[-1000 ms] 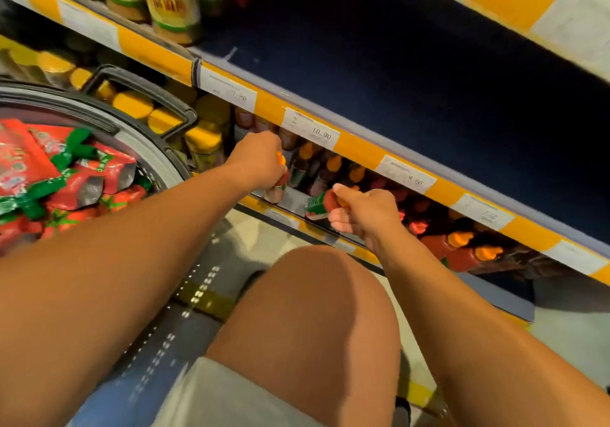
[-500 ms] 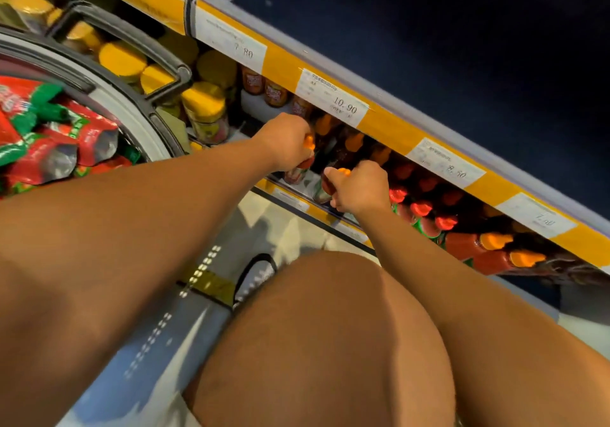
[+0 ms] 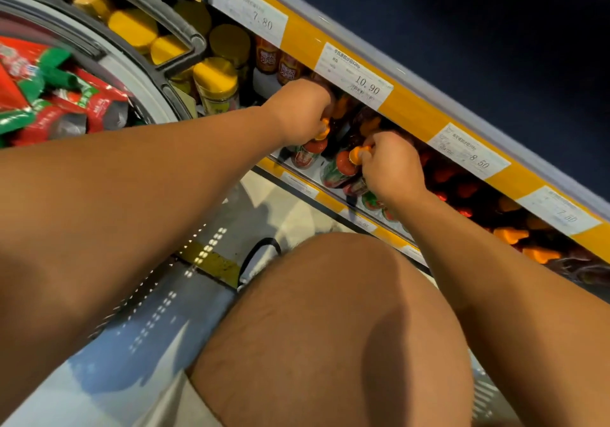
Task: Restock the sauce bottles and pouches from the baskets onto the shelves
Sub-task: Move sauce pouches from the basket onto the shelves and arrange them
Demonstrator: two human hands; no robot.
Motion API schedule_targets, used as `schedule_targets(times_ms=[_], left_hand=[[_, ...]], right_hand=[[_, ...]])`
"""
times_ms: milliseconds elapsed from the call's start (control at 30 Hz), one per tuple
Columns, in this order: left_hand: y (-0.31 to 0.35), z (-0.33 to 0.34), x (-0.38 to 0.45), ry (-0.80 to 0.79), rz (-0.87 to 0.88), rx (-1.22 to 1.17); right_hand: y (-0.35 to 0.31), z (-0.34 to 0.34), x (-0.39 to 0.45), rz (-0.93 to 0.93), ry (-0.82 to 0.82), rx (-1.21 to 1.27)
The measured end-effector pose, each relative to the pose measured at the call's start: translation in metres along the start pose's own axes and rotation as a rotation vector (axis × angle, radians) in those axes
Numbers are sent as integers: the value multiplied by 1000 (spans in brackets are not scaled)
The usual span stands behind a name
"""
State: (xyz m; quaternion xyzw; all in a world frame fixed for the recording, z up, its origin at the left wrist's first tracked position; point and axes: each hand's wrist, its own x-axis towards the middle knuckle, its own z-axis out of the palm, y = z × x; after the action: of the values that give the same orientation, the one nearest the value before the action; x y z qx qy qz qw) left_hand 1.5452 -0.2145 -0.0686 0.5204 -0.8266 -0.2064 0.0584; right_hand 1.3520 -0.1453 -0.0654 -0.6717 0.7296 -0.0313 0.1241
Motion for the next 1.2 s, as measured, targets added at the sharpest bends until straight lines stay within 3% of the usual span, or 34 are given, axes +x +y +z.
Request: schedule_targets(times_ms=[300,667,1033,1200], left_hand=[[-4,5,9,-12,-54,-19],[6,11,14,-48,42,-38],[11,12,9,1,41,-45],[21,6,0,74,-11,-85]], right_hand=[[0,-3,8,5,-34,-28],[-4,-2,8,-29,-30,-19],[0,-3,3,65,-34,87],[16,-36,-31,59,-71,134]])
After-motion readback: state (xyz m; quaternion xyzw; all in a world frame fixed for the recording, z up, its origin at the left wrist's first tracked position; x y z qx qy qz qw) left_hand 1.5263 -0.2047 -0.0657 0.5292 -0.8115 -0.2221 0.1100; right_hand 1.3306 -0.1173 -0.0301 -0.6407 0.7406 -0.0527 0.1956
